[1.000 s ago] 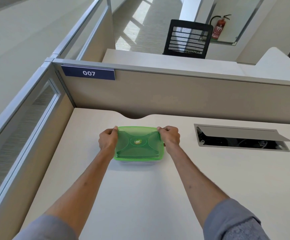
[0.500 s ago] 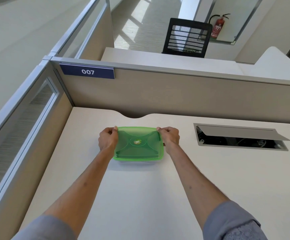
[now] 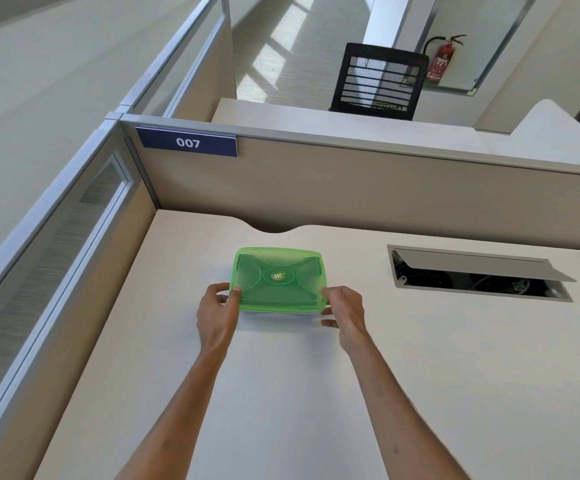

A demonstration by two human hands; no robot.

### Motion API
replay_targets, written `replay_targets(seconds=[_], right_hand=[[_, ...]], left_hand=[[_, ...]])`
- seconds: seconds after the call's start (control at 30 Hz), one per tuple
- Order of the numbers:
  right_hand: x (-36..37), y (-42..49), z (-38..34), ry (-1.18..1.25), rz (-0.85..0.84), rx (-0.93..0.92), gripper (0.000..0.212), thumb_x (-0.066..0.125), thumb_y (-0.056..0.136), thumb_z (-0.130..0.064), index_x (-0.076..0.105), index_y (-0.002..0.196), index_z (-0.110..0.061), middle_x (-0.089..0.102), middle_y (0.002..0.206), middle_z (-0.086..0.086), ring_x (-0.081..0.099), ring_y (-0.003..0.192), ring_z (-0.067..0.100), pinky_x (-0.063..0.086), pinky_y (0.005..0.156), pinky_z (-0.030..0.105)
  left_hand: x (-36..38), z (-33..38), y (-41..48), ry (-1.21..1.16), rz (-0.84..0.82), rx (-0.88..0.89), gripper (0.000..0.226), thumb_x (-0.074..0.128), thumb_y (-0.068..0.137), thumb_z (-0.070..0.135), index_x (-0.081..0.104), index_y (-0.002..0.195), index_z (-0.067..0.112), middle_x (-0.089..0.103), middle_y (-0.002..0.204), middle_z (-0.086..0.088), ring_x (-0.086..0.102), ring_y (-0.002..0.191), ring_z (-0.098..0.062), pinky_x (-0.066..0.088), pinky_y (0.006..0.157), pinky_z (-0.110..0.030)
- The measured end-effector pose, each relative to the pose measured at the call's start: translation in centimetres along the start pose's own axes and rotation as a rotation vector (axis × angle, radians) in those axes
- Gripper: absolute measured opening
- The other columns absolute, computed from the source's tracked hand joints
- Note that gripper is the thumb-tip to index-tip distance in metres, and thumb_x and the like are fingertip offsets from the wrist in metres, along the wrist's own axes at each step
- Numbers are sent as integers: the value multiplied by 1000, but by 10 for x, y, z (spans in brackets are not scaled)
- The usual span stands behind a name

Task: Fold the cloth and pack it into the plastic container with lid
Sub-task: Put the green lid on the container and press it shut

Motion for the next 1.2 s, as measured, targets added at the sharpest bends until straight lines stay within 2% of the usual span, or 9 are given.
replay_targets(seconds=[0.1, 0.23, 0.37, 0.5, 0.6, 0.8, 0.93, 1.13, 1.2], right_hand=[[-3, -2, 2, 47, -33, 18, 35, 74, 99, -25, 66, 105, 8, 75, 107, 24, 69, 75, 31, 68, 76, 49], [-8, -8, 9, 34, -60, 25, 43, 77, 100, -41, 65, 96, 1, 76, 86, 22, 71, 62, 32, 69, 66, 45], [-7, -14, 16, 128, -106, -11, 37, 74, 102, -37, 60, 92, -4, 76, 72, 20, 72, 55, 31, 67, 57, 37], [-7, -14, 12, 88, -118, -63, 33, 72, 105, -31, 61, 96, -1, 75, 72, 22, 72, 54, 30, 65, 53, 31], [-9, -13, 10, 67, -127, -59, 33, 70, 106, -30, 59, 95, -1, 75, 74, 23, 72, 55, 31, 65, 54, 31], [-2, -15, 14, 68, -120, -31, 26, 63, 110, -28, 52, 100, -6, 70, 75, 19, 67, 53, 28, 66, 55, 39], [-10, -15, 10, 21, -203, -16, 29, 63, 109, -33, 54, 102, -7, 72, 79, 17, 69, 54, 26, 67, 55, 41], [-14, -19, 8, -46, -153, 10, 41, 70, 104, -43, 61, 106, -3, 81, 87, 14, 72, 62, 28, 65, 60, 42], [-16, -20, 8, -101, -99, -3, 48, 73, 101, -47, 64, 110, -1, 82, 92, 13, 72, 69, 27, 65, 66, 44]], left_hand=[[0, -2, -3, 15, -24, -2, 39, 61, 107, 42, 62, 139, 18, 75, 104, -10, 75, 98, -36, 63, 94, -59], [-1, -7, -2, -38, -108, -37, 42, 57, 112, 44, 56, 144, 17, 75, 98, -15, 75, 77, -28, 61, 68, -39], [4, -11, -5, -174, -151, -71, 40, 55, 113, 41, 54, 146, 18, 75, 89, -18, 72, 73, -28, 61, 65, -37], [7, -10, -7, -147, -133, -16, 41, 50, 116, 40, 51, 153, 24, 73, 84, -15, 70, 68, -25, 60, 60, -35], [7, -10, -8, -108, -133, 47, 45, 47, 117, 41, 47, 160, 28, 72, 83, -14, 69, 69, -24, 61, 61, -36], [16, -7, -9, -118, -67, 43, 45, 48, 117, 36, 51, 160, 23, 71, 83, -14, 67, 67, -23, 63, 59, -38], [11, -6, -9, -109, -87, 29, 45, 49, 116, 37, 51, 159, 24, 73, 81, -15, 69, 67, -25, 62, 59, -37], [7, -3, -16, 37, -114, 61, 52, 40, 116, 52, 43, 163, 30, 79, 88, -16, 75, 73, -31, 65, 69, -47], [2, 0, -17, 201, -107, 99, 56, 35, 114, 59, 41, 163, 33, 81, 98, -15, 78, 89, -37, 68, 79, -51]])
Point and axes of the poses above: each hand's wrist, its own y-axis towards the middle knuckle, its own x-axis out of the palm, z = x × y, the point moved 1 cm from there along y, towards the middle knuckle
